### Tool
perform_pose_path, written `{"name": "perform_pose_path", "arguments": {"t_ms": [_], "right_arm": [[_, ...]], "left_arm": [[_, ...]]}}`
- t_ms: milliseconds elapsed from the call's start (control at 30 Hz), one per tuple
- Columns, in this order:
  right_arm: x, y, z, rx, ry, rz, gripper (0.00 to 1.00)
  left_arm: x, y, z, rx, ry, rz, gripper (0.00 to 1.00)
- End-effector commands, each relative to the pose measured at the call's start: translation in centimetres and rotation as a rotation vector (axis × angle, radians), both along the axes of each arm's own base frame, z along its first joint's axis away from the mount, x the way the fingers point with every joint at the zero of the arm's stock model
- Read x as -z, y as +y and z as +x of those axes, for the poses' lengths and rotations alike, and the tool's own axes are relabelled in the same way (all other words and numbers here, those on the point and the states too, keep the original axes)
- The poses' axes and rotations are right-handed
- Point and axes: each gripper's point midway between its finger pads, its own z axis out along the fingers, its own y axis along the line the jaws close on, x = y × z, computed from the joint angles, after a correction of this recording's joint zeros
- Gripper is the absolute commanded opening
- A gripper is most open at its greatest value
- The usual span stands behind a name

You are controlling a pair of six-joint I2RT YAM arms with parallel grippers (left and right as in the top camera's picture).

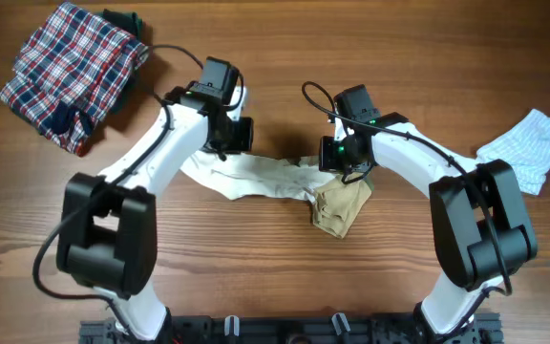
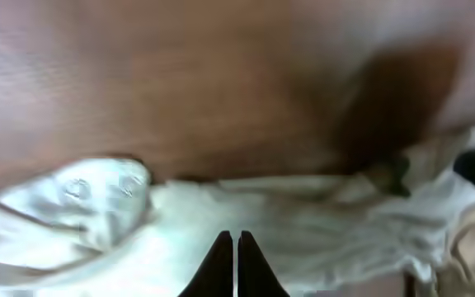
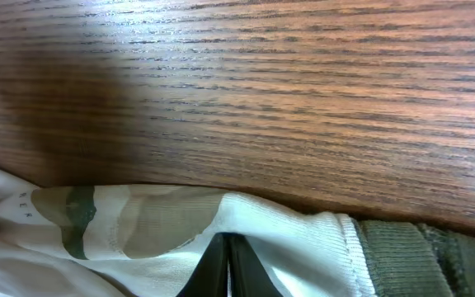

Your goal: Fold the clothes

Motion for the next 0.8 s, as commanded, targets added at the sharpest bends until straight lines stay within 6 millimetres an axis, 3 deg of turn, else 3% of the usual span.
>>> {"name": "perform_pose_path", "arguments": {"t_ms": [0, 100, 300, 367, 467, 600, 767], "right_arm": [[2.0, -2.2, -0.4, 0.013, 0.027, -0.106, 0.04], [2.0, -2.1, -0.2, 0.013, 0.021, -0.104, 0.04], [2.0, -2.1, -0.2, 0.016, 0.019, -0.103, 0.04], [2.0, -2.1, -0.3, 0.016, 0.024, -0.103, 0.04], [2.0, -1.8, -0.5, 0.011, 0.032, -0.088, 0.04], [2.0, -1.9, -0.7, 0.012, 0.040, -0.090, 0.04], [2.0, -1.7, -1.0, 0.007, 0.056, -0.075, 0.04]], "left_arm": [[0.6, -1.9, -2.6, 0.033, 0.114, -0.062, 0.04], [0.0, -4.3, -4.3, 0.082, 0.169, -0.157, 0.04], [0.4, -7.5, -4.7, 0.122, 0.146, -0.177, 0.04], [1.4, -7.5, -3.4, 0.098, 0.086, -0.119, 0.04], [1.4, -7.4, -1.0, 0.082, -0.016, -0.094, 0.04], [2.3, -7.5, -1.0, 0.097, -0.007, -0.089, 0.04], [4.9, -7.8, -1.3, 0.127, 0.036, -0.091, 0.04]]}}
